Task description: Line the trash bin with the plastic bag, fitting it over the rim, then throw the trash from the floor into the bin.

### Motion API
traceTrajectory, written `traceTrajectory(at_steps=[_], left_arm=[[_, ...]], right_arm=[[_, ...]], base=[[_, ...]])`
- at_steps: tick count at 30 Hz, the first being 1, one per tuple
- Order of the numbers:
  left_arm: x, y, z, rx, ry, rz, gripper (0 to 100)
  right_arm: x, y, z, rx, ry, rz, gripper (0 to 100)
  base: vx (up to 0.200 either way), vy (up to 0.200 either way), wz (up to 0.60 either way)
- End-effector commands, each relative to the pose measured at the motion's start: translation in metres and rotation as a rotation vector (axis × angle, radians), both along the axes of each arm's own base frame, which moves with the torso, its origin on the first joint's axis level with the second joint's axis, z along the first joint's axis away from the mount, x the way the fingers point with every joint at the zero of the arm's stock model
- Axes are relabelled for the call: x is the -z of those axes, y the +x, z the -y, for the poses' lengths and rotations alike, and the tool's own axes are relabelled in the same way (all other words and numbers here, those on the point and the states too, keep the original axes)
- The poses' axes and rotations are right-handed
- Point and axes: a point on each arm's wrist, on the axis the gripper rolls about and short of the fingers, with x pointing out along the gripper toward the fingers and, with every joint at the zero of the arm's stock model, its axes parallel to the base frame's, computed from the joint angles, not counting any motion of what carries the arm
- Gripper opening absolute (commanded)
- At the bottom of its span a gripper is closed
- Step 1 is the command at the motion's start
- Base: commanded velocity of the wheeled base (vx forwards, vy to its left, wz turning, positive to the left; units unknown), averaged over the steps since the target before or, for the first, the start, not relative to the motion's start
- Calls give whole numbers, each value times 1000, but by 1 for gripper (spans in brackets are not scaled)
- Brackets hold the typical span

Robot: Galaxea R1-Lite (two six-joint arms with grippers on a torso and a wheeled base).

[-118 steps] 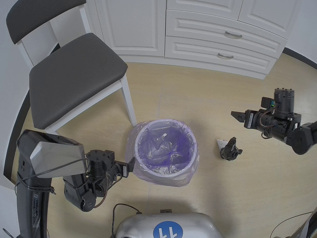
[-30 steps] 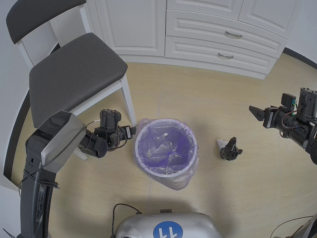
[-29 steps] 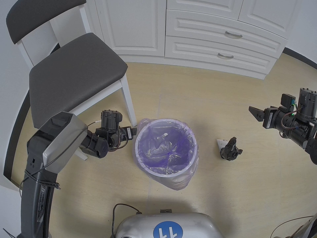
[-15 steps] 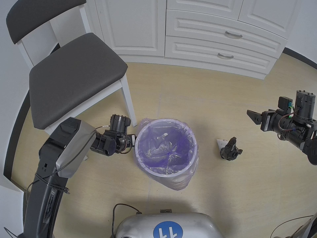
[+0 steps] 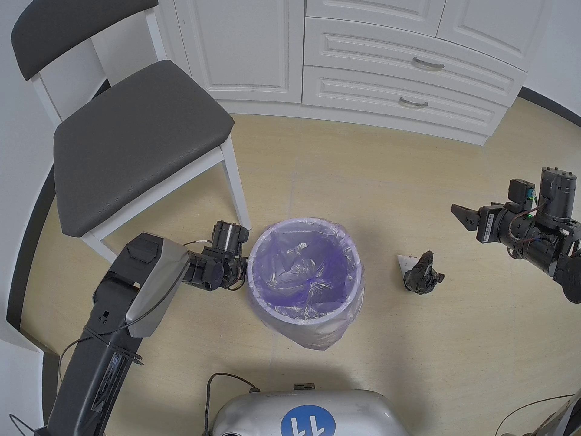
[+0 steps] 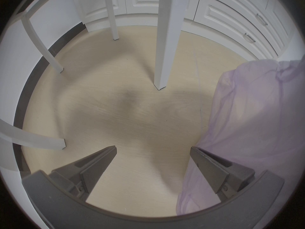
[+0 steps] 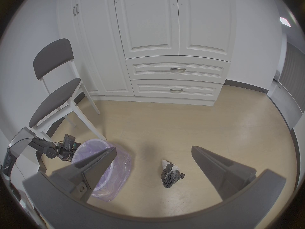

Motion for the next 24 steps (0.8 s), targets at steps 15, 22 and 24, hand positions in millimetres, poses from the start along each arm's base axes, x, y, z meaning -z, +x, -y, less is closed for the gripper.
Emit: traceTrajectory(at_steps=[15, 22, 24], left_arm=[[-51, -16, -46, -131, 67, -12, 100], [-80, -95, -62, 10, 116, -69, 100], [-84, -124, -69, 131, 122, -32, 100]], right_arm=[[-1, -3, 0, -2, 0, 5, 100], [-11, -14, 2, -6, -11, 43, 100], [-13, -18, 3, -6, -10, 53, 100]], base=[[0, 0, 0], [0, 0, 0], [0, 0, 0]])
